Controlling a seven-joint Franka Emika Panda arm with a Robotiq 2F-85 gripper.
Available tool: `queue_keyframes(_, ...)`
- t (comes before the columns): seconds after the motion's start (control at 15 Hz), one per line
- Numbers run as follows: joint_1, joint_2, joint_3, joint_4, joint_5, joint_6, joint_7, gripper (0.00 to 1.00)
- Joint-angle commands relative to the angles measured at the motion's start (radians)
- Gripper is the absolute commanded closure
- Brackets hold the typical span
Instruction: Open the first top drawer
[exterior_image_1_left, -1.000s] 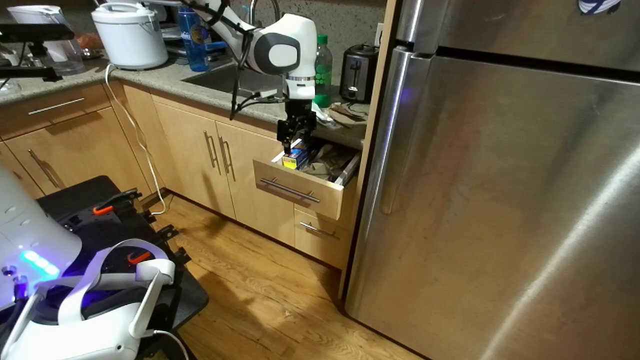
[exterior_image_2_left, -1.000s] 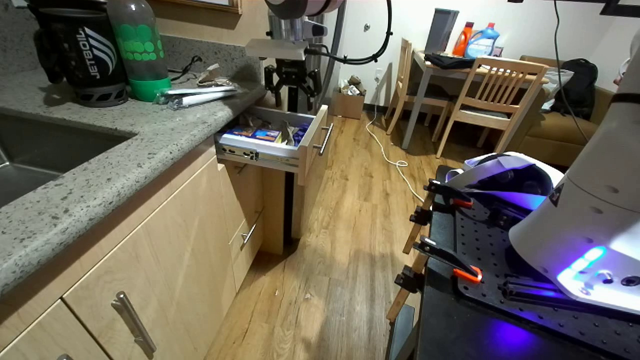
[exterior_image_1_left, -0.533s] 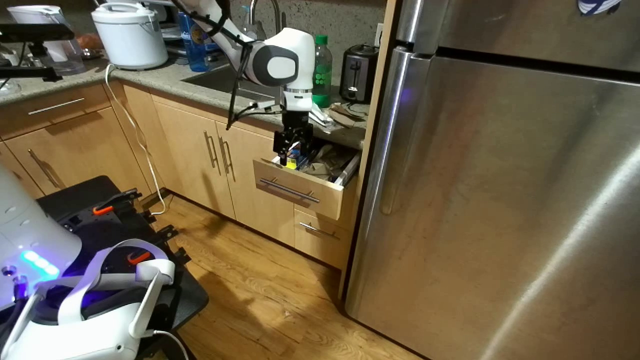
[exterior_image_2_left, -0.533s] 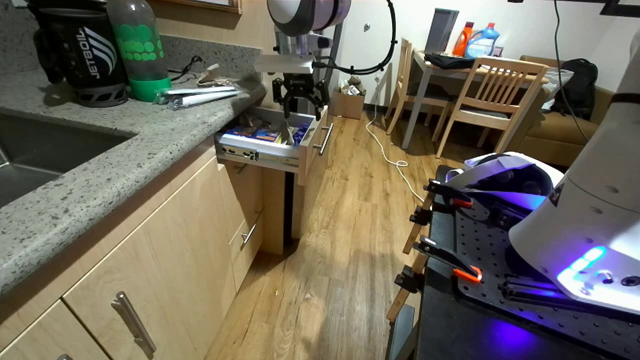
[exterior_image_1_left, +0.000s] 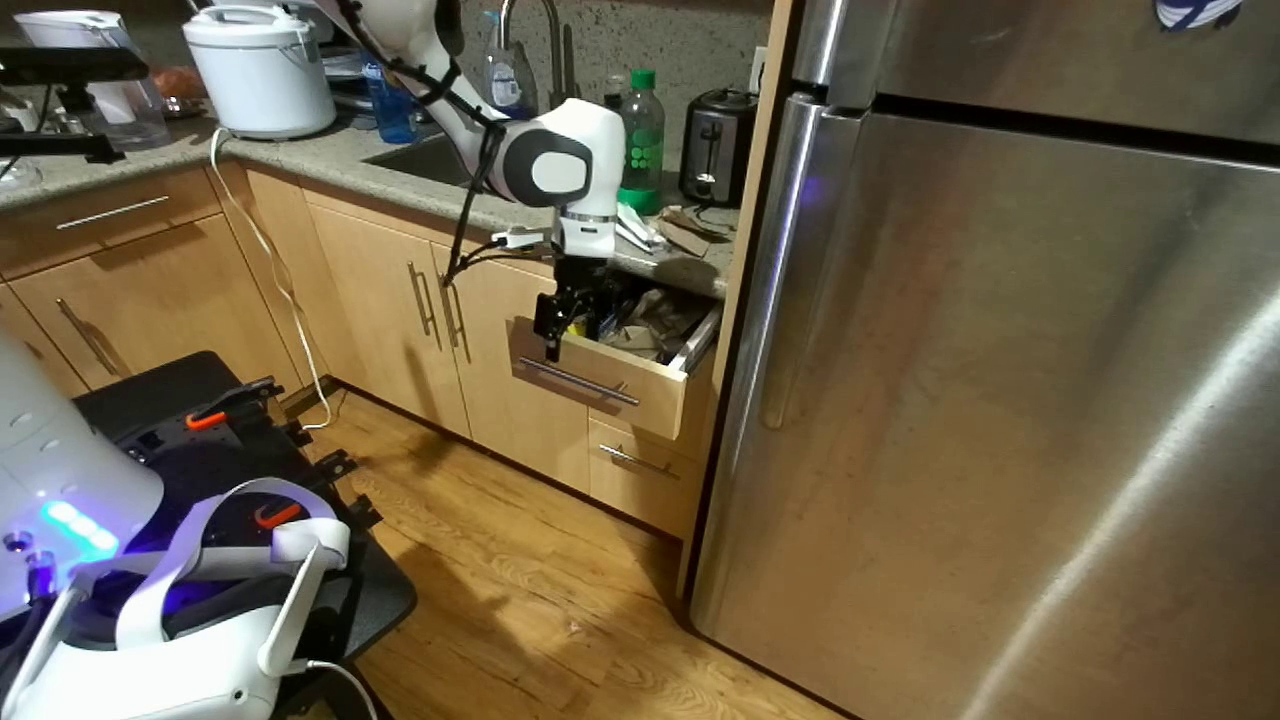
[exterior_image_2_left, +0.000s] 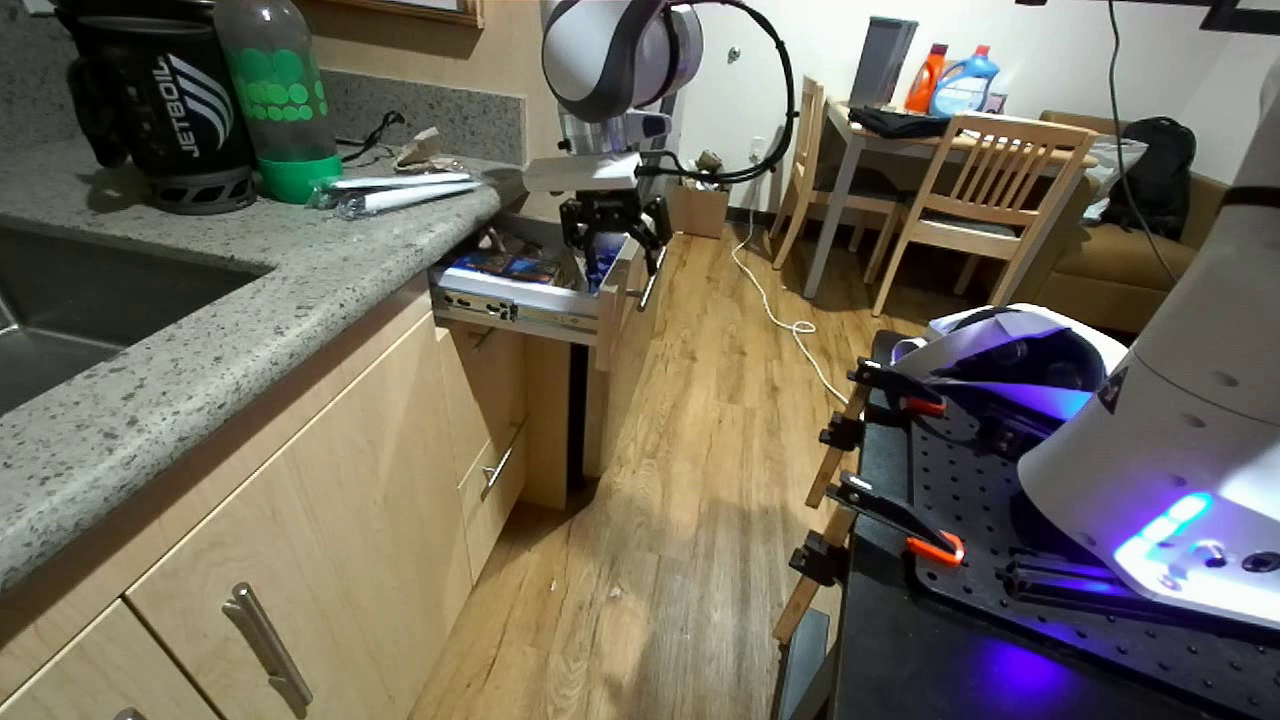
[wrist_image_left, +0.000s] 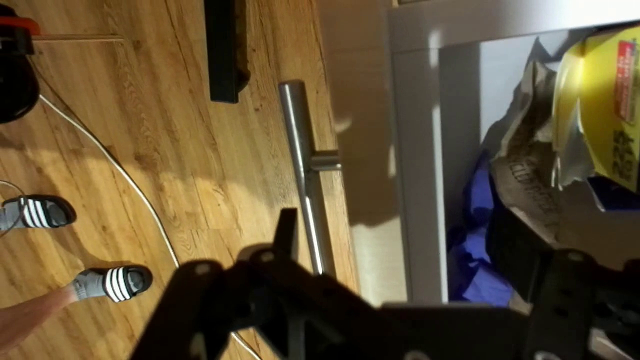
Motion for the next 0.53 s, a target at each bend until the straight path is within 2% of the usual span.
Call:
queue_keyframes(0.0, 0.015, 0.004, -0.017, -0.017, -0.006, 0.022, 0.029, 0.34)
queue_keyframes(0.07, 0.017, 0.004, -0.02, -0.021, -0.007, 0.026, 0.031, 0.44)
queue_keyframes(0.33, 0.023, -0.014, -0.03, -0.046, -0.01, 0.06, 0.043, 0.72)
queue_keyframes(0.4, 0.026, -0.02, -0.032, -0.059, -0.01, 0.08, 0.042, 0.77)
queue_keyframes(0.47, 0.029, -0.028, -0.035, -0.069, -0.011, 0.091, 0.043, 0.78)
